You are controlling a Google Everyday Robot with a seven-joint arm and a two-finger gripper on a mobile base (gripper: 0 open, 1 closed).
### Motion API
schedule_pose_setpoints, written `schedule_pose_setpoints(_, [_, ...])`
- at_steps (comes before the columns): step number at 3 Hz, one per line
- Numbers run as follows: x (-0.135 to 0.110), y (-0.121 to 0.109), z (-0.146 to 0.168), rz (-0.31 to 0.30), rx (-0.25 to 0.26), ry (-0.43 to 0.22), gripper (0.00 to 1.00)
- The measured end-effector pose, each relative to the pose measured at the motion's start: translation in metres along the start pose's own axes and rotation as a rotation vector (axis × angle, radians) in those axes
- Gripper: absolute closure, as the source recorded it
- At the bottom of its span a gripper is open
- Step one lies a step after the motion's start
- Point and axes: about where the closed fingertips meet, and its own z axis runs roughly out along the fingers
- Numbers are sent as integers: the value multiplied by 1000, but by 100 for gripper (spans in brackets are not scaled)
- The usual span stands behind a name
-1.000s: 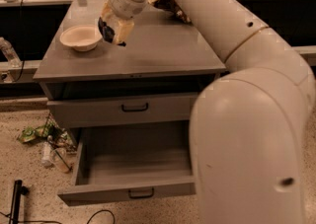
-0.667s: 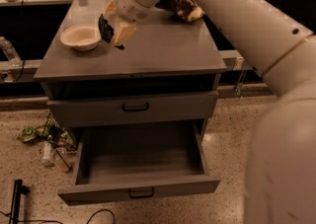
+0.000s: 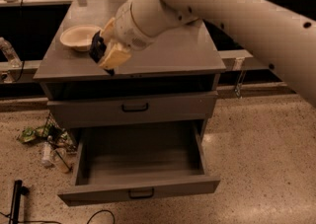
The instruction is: Place rxbar blueberry into middle drawer
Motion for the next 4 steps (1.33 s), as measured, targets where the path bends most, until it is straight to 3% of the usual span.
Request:
schedule_pose_setpoints(1, [-6,60,12,114,-31,-37,100])
schedule_pose_setpoints(2, [11,114,37,141,-114,-7,100])
schedule_pose_setpoints(3, [14,116,38,148,-115,-3,100])
schedule_pose_setpoints(4, [66,138,52,256,-111,42,100])
